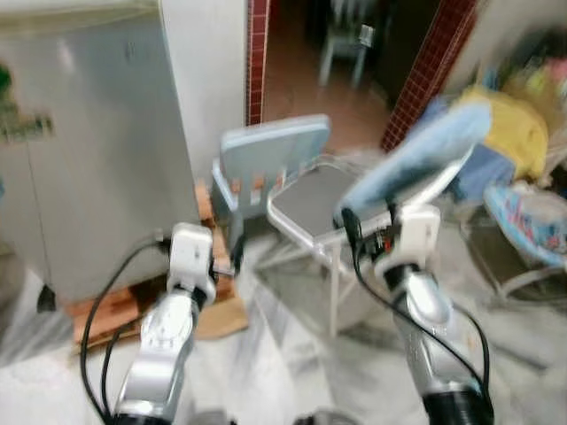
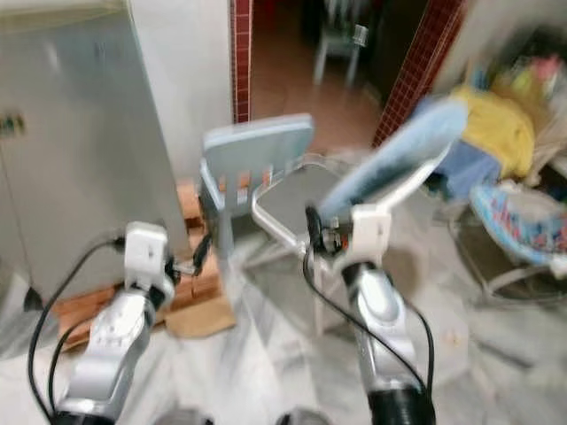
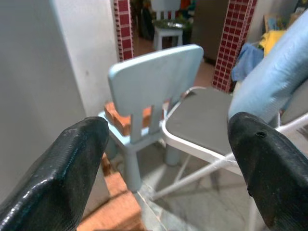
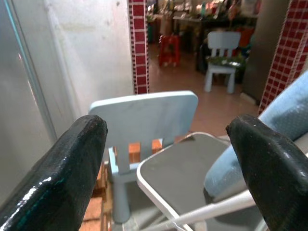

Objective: Restocking fridge

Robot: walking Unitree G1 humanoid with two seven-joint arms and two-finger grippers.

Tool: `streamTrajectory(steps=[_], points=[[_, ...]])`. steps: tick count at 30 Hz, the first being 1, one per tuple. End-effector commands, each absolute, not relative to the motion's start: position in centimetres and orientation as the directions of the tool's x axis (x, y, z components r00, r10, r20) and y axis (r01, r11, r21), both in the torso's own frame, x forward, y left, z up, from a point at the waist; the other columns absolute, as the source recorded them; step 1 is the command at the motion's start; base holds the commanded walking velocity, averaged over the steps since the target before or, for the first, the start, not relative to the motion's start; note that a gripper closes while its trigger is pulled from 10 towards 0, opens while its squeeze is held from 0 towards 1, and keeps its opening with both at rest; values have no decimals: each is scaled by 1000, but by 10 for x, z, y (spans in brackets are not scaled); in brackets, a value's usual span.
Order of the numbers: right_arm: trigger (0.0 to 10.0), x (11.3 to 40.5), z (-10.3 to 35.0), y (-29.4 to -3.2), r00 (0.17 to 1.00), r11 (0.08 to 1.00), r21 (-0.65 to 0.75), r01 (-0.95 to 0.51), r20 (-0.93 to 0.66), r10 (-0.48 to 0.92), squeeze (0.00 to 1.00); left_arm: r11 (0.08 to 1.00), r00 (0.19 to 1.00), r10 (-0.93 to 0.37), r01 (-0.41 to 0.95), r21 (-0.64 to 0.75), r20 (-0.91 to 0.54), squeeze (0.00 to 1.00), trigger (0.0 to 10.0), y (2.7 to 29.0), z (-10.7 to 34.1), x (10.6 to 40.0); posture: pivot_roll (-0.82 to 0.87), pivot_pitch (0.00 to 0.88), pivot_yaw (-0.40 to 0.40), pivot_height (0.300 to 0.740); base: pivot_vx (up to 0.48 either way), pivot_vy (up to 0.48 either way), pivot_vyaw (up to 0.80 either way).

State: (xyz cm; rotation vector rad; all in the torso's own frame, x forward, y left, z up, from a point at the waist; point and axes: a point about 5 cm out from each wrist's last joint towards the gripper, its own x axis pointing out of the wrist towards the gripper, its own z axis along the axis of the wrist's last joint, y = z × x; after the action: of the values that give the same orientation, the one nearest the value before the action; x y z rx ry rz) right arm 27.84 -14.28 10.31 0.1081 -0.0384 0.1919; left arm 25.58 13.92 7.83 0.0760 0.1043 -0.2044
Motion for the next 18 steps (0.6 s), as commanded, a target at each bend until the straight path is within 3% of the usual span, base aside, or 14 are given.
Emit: streamTrajectory(steps=[1, 13, 18], points=[[10000, 279, 108, -138, 979, 974, 108, -199, 70, 193, 0, 976, 976, -194, 202, 79, -105, 0, 10000, 143, 80, 255, 59, 16, -46, 740, 0, 480, -800], [10000, 278, 105, -138, 979, 974, 112, -199, 62, 193, 0, 976, 968, -197, 208, 65, -153, 0, 10000, 142, 76, 253, 65, 18, -46, 740, 0, 464, -766], [10000, 279, 104, -134, 975, 970, 110, -218, 60, 213, 0, 965, 961, -228, 244, 92, -157, 0, 10000, 139, 76, 252, 68, 17, -49, 740, 0, 427, 0]])
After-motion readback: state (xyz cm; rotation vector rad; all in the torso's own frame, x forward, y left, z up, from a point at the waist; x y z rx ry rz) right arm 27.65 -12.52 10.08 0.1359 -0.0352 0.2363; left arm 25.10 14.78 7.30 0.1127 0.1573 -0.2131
